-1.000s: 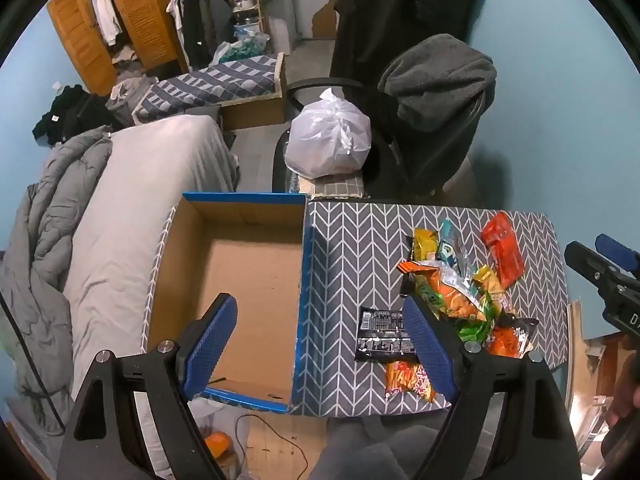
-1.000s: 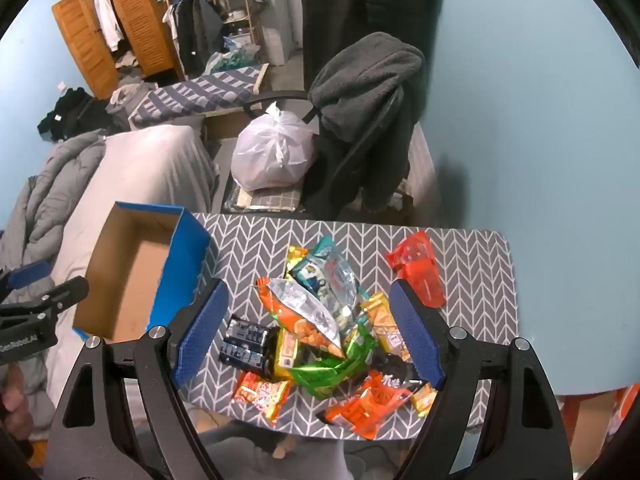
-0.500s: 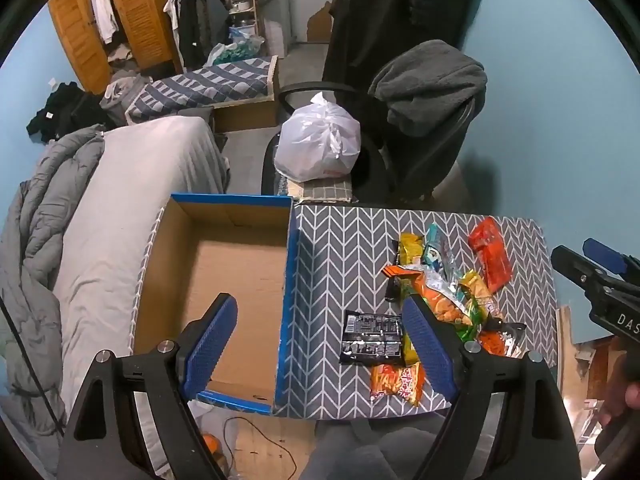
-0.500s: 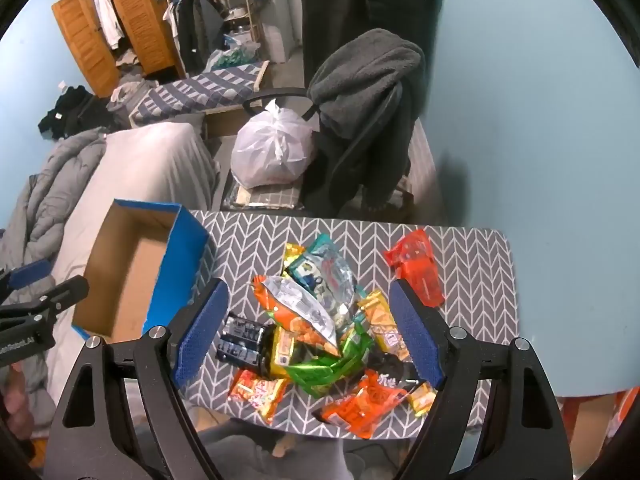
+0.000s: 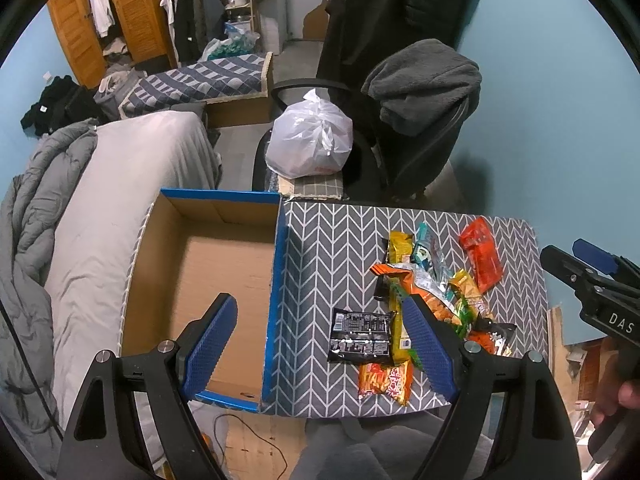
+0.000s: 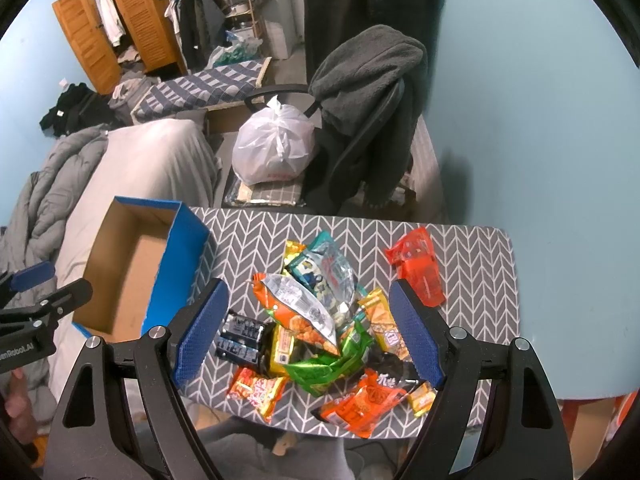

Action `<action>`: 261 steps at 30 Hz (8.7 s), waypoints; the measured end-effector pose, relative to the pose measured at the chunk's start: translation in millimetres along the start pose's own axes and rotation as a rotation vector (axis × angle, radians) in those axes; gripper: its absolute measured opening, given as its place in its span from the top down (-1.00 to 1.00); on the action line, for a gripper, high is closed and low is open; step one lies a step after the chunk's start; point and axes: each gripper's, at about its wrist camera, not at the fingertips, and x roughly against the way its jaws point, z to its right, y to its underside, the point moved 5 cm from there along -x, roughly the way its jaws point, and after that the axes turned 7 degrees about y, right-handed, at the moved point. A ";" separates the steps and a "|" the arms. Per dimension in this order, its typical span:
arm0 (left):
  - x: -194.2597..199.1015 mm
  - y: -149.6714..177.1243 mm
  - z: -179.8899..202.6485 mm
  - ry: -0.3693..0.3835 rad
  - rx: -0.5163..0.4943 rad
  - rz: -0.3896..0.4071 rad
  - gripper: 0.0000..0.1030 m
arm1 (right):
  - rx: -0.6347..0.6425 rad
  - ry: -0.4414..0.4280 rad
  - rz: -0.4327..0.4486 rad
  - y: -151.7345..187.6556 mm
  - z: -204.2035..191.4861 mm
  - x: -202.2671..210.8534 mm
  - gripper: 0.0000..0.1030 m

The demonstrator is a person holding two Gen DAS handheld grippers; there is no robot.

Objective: Organize snacks
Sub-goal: 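Move both tools toward the snack pile on the table, then grasp the orange-silver chip bag with left tool while right tool grasps red-orange candy bag, then lift both bags and carry them over the cardboard box, then open both tools to drop the bags into the box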

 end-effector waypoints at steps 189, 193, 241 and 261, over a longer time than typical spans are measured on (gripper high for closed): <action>-113.6 17.0 29.1 -0.028 0.150 -0.177 0.09 | 0.230 -0.208 -0.201 -2.2 6.9 -114.2 0.15; -102.2 16.6 9.9 -0.036 0.151 -0.163 0.09 | 0.251 -0.226 -0.190 -5.0 -22.1 -105.8 0.15; -114.9 61.2 -210.8 -0.184 0.185 -0.243 0.07 | 0.379 -0.393 -0.373 9.2 -319.7 -178.4 0.00; -99.8 57.7 -206.4 -0.240 0.101 -0.212 -0.50 | 0.328 -0.322 -0.308 -9.6 -299.4 -162.4 -0.47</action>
